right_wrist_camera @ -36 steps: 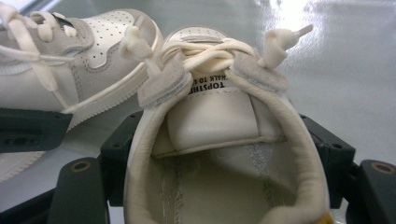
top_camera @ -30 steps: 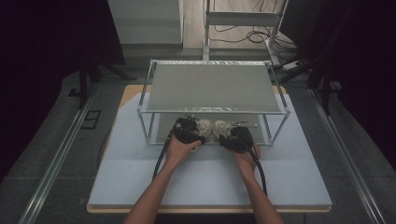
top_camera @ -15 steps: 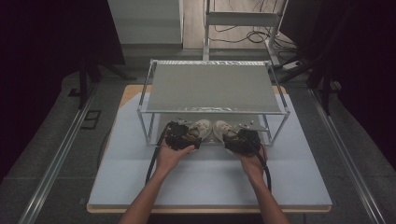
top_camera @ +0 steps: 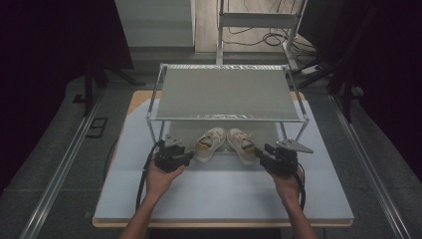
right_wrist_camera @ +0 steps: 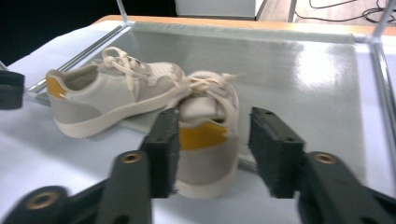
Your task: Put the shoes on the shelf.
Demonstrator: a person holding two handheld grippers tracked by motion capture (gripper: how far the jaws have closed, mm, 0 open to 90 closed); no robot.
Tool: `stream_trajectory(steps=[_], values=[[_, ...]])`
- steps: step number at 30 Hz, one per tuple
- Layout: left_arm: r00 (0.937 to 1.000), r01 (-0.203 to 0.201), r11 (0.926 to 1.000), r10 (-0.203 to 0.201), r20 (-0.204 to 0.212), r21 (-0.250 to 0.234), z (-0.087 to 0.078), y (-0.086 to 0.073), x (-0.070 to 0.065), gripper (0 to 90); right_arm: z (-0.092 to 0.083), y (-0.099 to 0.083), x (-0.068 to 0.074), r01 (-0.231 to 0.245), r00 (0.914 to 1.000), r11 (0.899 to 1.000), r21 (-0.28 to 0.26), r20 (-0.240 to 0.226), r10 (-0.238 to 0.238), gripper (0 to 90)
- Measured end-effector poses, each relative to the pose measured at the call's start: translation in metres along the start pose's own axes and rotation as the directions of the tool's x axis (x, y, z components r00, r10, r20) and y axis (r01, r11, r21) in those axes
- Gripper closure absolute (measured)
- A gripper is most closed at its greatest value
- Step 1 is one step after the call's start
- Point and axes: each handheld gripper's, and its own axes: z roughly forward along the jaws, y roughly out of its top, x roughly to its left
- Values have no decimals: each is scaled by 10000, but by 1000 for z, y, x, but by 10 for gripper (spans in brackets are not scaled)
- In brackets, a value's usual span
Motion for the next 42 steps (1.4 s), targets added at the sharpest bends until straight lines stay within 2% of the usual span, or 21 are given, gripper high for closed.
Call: stream_trajectory(steps=[2, 5, 10, 16, 25, 28, 32, 42], values=[[10000, 8, 9999, -7, -87, 132, 1, -3, 5, 688, -2, -4, -4, 34, 10000, 9999, 112, 20, -34, 676], [9999, 130, 9995, -129, -10, 301, 6, -7, 11, 747, -2, -10, -10, 121, 9999, 9993, 348, 119, -126, 758], [9993, 320, 9979, -330, 179, 562, 16, -11, 16, 798, 4, -21, -21, 67, 9997, 9972, 742, 237, -84, 846], [9983, 346, 9961, -382, 433, 813, 27, -10, 14, 821, 15, -27, -24, 55, 9997, 9936, 1127, 223, -81, 859], [9963, 321, 9950, -394, 769, 941, 35, -8, 4, 818, 30, -30, -16, 193, 9998, 9886, 1495, 18, -198, 859], [9966, 273, 9951, -345, 749, 952, 35, -7, 3, 821, 32, -29, -12, 349, 9992, 9888, 1450, 131, -372, 863], [9956, 299, 9947, -383, 855, 980, 36, -6, 3, 821, 32, -29, -12, 282, 9996, 9891, 1446, 15, -288, 873], [9926, 96, 9943, -223, 1193, 1059, 42, -2, -10, 820, 38, -29, 1, 434, 9979, 9899, 1349, -535, -365, 881]])
